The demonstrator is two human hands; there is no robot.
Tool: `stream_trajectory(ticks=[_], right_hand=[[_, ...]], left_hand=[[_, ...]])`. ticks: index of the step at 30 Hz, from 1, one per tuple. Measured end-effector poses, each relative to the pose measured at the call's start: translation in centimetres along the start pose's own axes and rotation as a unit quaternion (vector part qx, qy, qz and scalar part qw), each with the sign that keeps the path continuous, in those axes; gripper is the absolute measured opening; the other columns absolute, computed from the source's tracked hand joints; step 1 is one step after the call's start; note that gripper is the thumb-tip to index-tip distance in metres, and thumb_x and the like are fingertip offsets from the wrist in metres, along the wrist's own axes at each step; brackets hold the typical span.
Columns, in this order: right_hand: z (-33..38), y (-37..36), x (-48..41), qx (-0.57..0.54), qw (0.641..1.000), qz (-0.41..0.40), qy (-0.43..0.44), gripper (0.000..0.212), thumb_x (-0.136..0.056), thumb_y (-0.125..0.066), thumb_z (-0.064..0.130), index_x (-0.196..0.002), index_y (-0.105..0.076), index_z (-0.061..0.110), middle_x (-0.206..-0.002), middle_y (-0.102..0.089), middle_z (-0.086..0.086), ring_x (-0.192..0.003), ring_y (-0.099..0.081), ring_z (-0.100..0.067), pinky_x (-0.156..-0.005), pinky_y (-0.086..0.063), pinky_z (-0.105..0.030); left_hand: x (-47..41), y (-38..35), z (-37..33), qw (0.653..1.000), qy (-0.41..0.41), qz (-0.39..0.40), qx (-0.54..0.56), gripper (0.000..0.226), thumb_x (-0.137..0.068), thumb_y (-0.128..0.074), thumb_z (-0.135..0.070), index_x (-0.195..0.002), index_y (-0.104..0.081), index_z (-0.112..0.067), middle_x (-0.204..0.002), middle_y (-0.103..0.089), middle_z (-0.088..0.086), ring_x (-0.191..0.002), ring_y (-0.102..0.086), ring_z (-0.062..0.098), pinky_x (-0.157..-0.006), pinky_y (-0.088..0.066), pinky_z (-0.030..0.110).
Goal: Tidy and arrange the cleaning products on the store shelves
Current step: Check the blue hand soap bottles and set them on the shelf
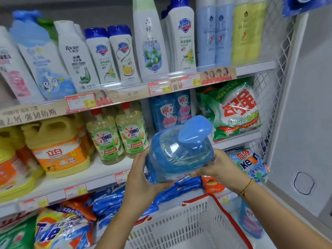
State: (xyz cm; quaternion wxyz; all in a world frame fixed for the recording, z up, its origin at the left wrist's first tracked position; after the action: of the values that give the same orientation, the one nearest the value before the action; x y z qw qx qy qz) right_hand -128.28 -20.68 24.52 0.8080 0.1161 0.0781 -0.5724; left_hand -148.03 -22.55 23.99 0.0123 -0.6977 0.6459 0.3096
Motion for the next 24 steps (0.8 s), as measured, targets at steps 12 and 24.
stream_trajectory(ticks=[12,24], right_hand=[[2.1,-2.0,-2.4,-0.074,0.994,-0.027,0.075,0.063,-0.070,-0.068,0.003,-0.130,-0.053,0.016,-0.124,-0.063,0.014,-0.120,-0.055,-0.004,-0.091,-0.048,-0.017],[3.9,-2.3,-2.1,0.236,0.953,-0.065,0.179,0.096,-0.060,-0.081,0.053,-0.143,-0.035,0.039,-0.137,-0.045,0.024,-0.125,-0.044,0.004,-0.100,-0.044,-0.021]], left_hand=[[-0.9,-0.3,0.7,0.979,0.095,-0.026,0.177,0.089,-0.039,-0.093,-0.003,-0.118,-0.056,-0.018,-0.105,-0.072,-0.002,-0.090,-0.070,0.008,-0.065,-0.054,0.017],[-2.8,0.4,-0.2,0.917,0.096,-0.068,0.382,0.098,-0.035,-0.095,-0.034,-0.124,-0.057,-0.015,-0.117,-0.069,0.007,-0.101,-0.069,0.024,-0.072,-0.058,0.035]])
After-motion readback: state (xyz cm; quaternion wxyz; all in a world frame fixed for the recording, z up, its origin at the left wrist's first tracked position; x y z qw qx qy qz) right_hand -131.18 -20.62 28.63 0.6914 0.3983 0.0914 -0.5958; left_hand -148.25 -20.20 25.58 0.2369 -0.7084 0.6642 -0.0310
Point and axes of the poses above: each hand's wrist, its own x-axis away from the middle knuckle, its own y-axis out of the back of the hand, z = x × y, the point moved 7 cm from there along -x, towards the middle knuckle
